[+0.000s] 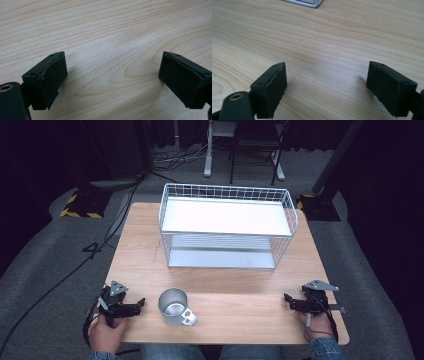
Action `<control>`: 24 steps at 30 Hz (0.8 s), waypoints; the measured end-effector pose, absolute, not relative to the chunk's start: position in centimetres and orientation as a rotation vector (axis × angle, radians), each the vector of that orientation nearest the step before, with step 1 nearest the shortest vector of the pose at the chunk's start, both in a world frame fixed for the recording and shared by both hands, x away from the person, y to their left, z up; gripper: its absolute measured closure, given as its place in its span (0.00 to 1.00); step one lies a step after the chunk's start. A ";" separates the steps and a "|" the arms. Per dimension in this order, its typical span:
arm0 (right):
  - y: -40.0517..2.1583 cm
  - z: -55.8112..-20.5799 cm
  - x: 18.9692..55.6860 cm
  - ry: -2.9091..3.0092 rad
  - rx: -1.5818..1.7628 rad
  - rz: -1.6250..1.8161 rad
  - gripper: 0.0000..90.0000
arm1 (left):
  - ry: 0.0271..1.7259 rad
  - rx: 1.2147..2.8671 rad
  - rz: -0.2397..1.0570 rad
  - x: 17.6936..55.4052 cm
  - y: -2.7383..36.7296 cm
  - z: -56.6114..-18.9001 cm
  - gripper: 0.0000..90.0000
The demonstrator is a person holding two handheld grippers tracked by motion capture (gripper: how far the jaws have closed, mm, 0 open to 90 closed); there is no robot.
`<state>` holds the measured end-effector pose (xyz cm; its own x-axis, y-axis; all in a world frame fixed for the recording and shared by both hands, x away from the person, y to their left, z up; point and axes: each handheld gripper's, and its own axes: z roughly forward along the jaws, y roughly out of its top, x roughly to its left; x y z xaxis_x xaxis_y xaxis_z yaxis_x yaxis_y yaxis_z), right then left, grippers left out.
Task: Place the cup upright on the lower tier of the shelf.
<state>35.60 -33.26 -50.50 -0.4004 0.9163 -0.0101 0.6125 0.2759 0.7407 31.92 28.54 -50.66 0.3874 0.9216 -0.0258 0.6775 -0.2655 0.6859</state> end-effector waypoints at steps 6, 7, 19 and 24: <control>-33.5 -50.5 35.6 2.052 1.435 0.909 0.21 | 1.368 2.033 0.512 31.9 28.5 -50.7 0.10; -33.6 -50.5 35.5 2.040 1.446 0.910 0.21 | 1.367 2.034 0.511 31.9 28.5 -50.7 0.10; -33.4 -50.5 35.9 2.029 1.479 0.880 0.16 | 1.366 2.033 0.510 31.9 28.5 -50.7 0.09; -33.4 -50.5 35.9 2.028 1.482 0.878 0.16 | 1.366 2.034 0.510 31.9 28.5 -50.7 0.09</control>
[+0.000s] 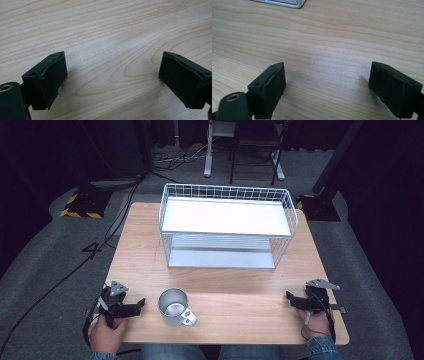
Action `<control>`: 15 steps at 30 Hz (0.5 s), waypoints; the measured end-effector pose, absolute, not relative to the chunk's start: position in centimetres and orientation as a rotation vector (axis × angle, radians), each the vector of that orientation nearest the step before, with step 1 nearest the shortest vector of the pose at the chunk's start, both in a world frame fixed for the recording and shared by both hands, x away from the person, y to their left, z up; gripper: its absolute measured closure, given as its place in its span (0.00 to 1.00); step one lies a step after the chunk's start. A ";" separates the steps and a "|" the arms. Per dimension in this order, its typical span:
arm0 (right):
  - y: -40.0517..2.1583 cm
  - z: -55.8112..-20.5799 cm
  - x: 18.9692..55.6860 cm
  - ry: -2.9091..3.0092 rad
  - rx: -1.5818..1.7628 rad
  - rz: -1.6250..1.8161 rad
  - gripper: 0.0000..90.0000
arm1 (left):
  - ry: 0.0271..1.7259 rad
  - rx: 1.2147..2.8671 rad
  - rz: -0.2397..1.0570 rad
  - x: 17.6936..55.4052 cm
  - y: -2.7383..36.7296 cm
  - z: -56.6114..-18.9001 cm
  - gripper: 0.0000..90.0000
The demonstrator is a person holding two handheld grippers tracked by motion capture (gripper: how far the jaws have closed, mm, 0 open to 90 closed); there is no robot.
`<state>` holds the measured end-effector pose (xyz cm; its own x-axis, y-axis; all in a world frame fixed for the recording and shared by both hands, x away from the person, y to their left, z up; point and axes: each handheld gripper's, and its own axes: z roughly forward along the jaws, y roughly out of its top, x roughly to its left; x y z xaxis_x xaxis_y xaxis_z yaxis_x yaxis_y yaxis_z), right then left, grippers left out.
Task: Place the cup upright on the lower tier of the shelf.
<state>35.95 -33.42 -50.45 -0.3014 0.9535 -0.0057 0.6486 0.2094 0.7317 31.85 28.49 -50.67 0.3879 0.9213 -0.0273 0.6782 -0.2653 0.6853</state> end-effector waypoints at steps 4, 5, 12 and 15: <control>-33.4 -50.4 36.0 2.029 1.485 0.874 0.17 | 1.367 2.032 0.509 31.9 28.5 -50.7 0.09; -33.4 -50.4 36.0 2.029 1.484 0.874 0.17 | 1.370 2.028 0.506 31.9 28.4 -50.7 0.09; -33.2 -49.9 35.7 2.062 1.518 0.896 0.22 | 1.375 2.028 0.506 32.7 28.2 -50.7 0.08; -33.0 -49.5 35.4 2.069 1.514 0.937 0.22 | 1.378 2.029 0.510 32.8 28.3 -50.7 0.08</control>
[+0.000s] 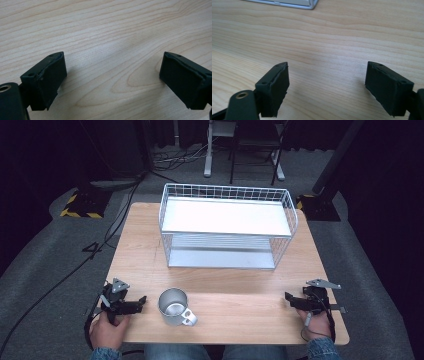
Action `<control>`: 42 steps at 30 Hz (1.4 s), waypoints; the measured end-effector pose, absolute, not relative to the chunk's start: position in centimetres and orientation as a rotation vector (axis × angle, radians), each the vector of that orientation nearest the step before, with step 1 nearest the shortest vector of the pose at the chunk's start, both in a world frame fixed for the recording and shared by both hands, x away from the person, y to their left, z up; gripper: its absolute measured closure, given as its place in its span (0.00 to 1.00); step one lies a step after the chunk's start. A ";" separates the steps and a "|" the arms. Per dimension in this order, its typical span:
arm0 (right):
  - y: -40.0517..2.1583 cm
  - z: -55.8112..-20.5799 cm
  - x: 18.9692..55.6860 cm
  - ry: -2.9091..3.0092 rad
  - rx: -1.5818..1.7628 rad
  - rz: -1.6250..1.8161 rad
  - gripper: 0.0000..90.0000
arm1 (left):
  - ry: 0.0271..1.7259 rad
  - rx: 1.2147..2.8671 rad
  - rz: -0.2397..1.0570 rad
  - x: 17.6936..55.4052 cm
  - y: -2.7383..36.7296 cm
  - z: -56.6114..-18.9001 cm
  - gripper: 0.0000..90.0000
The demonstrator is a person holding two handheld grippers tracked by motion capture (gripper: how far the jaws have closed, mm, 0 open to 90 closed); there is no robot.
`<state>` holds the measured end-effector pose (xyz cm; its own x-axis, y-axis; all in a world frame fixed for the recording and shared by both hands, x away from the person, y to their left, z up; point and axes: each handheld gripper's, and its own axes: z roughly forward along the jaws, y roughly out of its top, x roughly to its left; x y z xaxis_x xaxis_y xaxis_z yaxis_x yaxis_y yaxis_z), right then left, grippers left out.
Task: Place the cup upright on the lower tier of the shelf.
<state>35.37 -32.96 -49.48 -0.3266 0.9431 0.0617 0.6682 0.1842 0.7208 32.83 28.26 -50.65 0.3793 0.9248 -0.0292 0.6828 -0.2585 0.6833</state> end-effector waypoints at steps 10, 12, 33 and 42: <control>-31.2 -46.6 32.7 2.099 1.409 1.070 0.28 | 1.379 2.029 0.510 32.8 28.3 -50.6 0.08; -30.7 -46.0 32.1 2.097 1.377 1.091 0.29 | 1.379 2.029 0.510 32.8 28.3 -50.6 0.08; -26.5 -42.2 29.7 2.173 1.165 1.283 0.33 | 1.380 2.028 0.505 32.7 28.2 -50.7 0.08; -22.8 -41.4 29.1 2.264 1.022 1.313 0.35 | 1.381 2.028 0.510 32.5 28.2 -50.7 0.08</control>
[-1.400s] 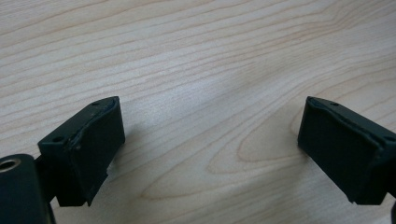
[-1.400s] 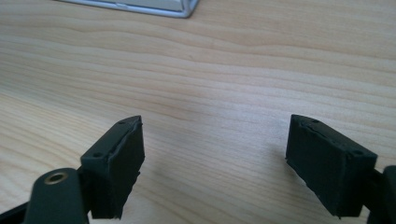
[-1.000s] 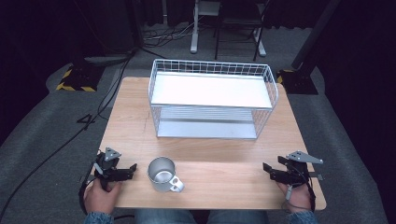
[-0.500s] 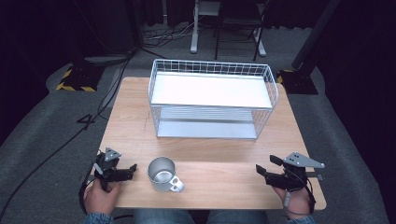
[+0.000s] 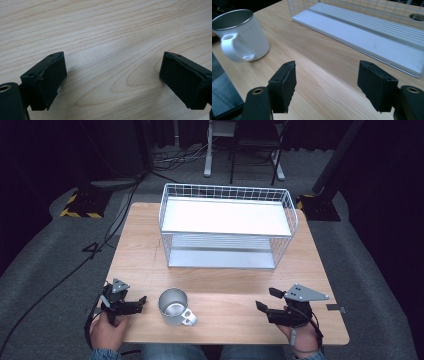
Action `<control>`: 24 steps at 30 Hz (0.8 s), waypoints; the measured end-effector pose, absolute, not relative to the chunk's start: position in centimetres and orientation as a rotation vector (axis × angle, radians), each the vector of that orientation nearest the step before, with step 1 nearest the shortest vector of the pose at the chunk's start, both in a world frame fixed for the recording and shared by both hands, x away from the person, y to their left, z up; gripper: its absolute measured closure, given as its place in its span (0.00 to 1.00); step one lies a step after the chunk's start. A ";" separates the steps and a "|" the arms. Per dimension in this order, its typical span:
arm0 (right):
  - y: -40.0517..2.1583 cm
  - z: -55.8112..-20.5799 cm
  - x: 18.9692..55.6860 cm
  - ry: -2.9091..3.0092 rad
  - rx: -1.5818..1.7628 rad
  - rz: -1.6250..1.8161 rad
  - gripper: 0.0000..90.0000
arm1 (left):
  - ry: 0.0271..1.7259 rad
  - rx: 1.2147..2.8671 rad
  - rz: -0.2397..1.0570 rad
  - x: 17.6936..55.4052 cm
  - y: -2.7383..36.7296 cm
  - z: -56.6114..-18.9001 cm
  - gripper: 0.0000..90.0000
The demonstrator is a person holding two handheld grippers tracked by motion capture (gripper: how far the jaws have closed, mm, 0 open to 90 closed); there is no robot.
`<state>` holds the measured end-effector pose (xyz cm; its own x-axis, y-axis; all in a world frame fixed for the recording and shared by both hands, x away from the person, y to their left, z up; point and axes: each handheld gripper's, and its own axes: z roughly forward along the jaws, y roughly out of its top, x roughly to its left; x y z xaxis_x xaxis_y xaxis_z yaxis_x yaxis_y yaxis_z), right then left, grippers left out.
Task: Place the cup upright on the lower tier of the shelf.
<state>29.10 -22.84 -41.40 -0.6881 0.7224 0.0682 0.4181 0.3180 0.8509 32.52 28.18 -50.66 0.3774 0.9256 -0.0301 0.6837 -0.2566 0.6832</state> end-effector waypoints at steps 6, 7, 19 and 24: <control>-20.5 -41.2 28.8 2.330 0.949 1.341 0.36 | 1.381 2.025 0.512 32.2 28.1 -50.7 0.08; -20.1 -41.2 28.8 2.342 0.936 1.341 0.36 | 1.380 2.027 0.512 32.2 28.1 -50.7 0.08; -15.2 -41.6 28.6 2.431 0.869 1.412 0.36 | 1.381 2.025 0.511 32.1 28.1 -50.7 0.08; -12.8 -41.9 28.4 2.471 0.826 1.355 0.40 | 1.381 2.025 0.510 32.2 28.1 -50.7 0.08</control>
